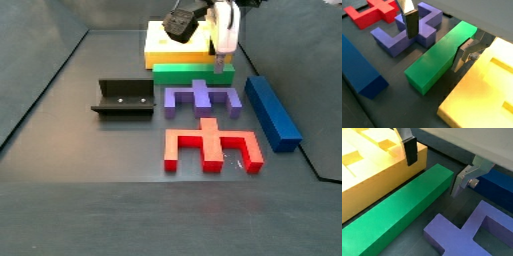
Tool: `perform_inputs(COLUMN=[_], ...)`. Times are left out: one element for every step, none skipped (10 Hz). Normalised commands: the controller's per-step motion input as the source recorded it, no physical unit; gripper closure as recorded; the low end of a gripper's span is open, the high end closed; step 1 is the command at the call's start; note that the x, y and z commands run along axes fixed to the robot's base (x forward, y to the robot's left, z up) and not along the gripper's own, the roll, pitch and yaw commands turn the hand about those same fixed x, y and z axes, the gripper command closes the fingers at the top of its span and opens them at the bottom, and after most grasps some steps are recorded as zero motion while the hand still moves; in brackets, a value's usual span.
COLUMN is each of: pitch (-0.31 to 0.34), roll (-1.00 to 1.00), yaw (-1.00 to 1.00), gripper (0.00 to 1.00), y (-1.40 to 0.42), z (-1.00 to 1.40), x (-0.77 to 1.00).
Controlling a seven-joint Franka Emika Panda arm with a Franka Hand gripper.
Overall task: Pick up the green object. Move up. Move to above the board. Insert the green object.
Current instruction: Pick up the green object.
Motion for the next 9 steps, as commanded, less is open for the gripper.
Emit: perform_inputs(pitch=[0.0,0.0,0.0,0.0,0.0,0.007,0.016,0.01,0.0], roll=[0.0,0.0,0.0,0.0,0.0,0.0,0.0,0.0,0.0], yaw=[0.07,0.05,0.04,0.03,0.02,0.01,0.0,0.0,0.0], gripper=[0.0,0.0,0.0,0.0,0.0,0.0,0.0,0.0,0.0], y=[0.0,0.0,0.03,0.05,0.01,0.0,0.0,0.0,0.07], z=[-0.22,-0.27,-0.28,-0.22,-0.19,-0.08,-0.07,-0.11,-0.12], x=[0.0,0.0,0.0,0.0,0.0,0.11,0.21,0.17,0.0])
